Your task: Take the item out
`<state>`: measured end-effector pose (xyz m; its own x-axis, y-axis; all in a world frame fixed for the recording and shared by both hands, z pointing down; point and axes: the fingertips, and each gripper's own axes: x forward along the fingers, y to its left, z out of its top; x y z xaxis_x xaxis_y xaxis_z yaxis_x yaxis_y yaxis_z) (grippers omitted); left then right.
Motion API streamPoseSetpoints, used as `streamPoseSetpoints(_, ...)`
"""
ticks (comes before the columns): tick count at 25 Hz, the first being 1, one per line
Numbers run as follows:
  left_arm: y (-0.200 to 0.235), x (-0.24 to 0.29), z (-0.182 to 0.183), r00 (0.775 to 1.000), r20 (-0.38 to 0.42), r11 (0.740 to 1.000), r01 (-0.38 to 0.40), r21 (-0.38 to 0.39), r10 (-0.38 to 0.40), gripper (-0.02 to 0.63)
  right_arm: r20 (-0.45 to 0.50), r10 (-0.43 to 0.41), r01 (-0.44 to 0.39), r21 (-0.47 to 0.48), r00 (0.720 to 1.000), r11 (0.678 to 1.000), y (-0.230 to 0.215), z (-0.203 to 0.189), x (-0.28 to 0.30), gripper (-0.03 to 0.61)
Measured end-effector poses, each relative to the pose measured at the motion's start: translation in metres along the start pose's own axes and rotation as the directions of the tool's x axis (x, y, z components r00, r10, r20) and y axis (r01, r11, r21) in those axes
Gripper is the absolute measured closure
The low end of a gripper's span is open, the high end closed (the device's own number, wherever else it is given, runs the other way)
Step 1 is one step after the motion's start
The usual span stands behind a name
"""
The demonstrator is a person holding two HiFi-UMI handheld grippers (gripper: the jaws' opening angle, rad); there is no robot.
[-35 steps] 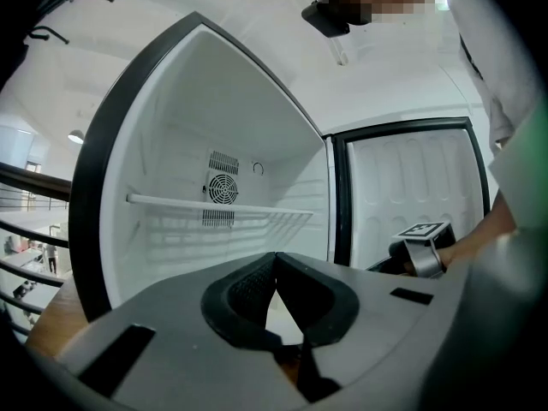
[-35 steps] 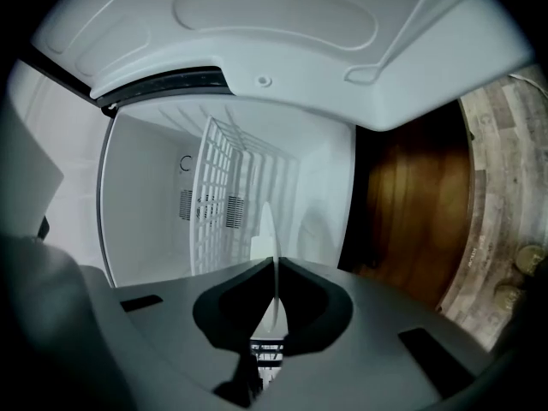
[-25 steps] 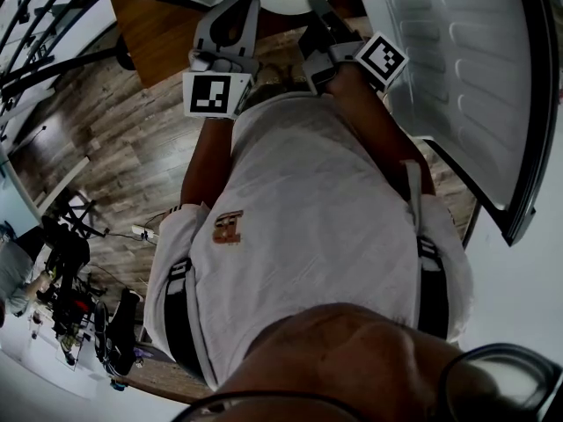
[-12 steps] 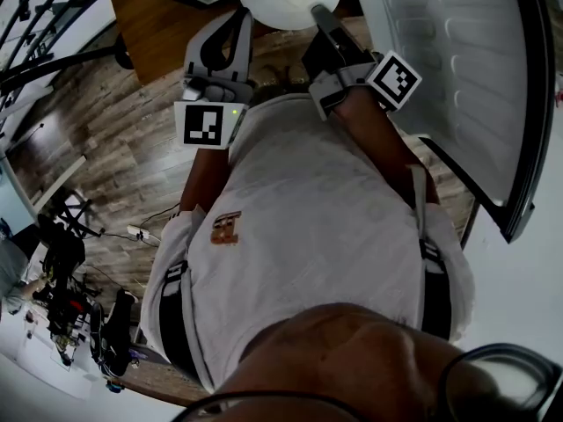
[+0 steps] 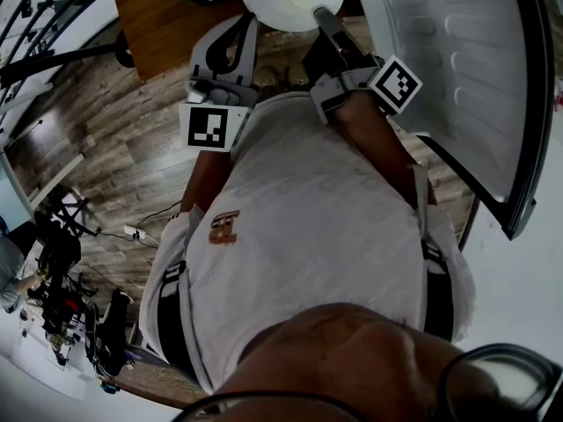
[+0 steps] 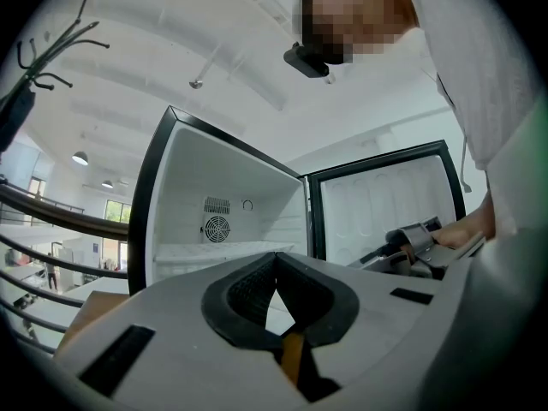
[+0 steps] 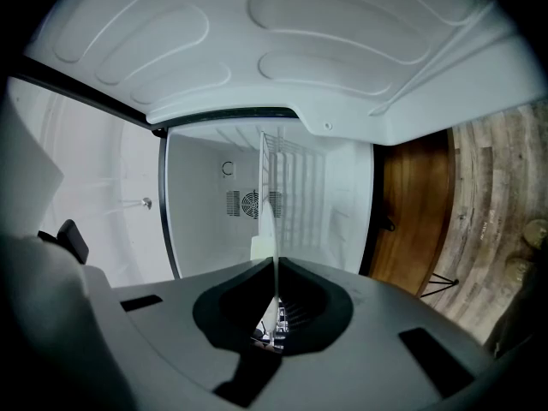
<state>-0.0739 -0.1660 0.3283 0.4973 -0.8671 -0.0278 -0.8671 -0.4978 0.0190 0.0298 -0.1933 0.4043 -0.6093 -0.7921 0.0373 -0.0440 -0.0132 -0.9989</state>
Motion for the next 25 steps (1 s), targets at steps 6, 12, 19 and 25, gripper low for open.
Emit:
streamPoseSetpoints(6, -0.0007, -0.0016, 0.0003, 1.000, 0.005, 1.000, -0.011, 0.002, 0.011, 0.595, -0.012, 0.014, -0.014, -0.005, 1.000, 1.000, 0.0017, -0.0014, 0.0008, 0.540)
streamPoseSetpoints(12, -0.0006, -0.0010, -0.0017, 1.000, 0.007, 1.000, -0.017, 0.005, 0.017, 0.595, -0.020, 0.012, -0.012, -0.003, 1.000, 1.000, -0.0015, -0.0014, 0.0023, 0.540)
streamPoseSetpoints(19, -0.0015, 0.0009, -0.0002, 1.000, 0.006, 1.000, -0.010, 0.003, 0.010, 0.595, -0.018, 0.009, -0.009, -0.010, 1.000, 1.000, -0.0002, -0.0009, 0.0025, 0.540)
streamPoseSetpoints(25, -0.0040, -0.0001, -0.0012, 1.000, 0.009, 1.000, -0.008, 0.002, 0.008, 0.595, -0.013, 0.013, -0.013, -0.011, 1.000, 1.000, -0.0005, -0.0018, -0.0002, 0.540)
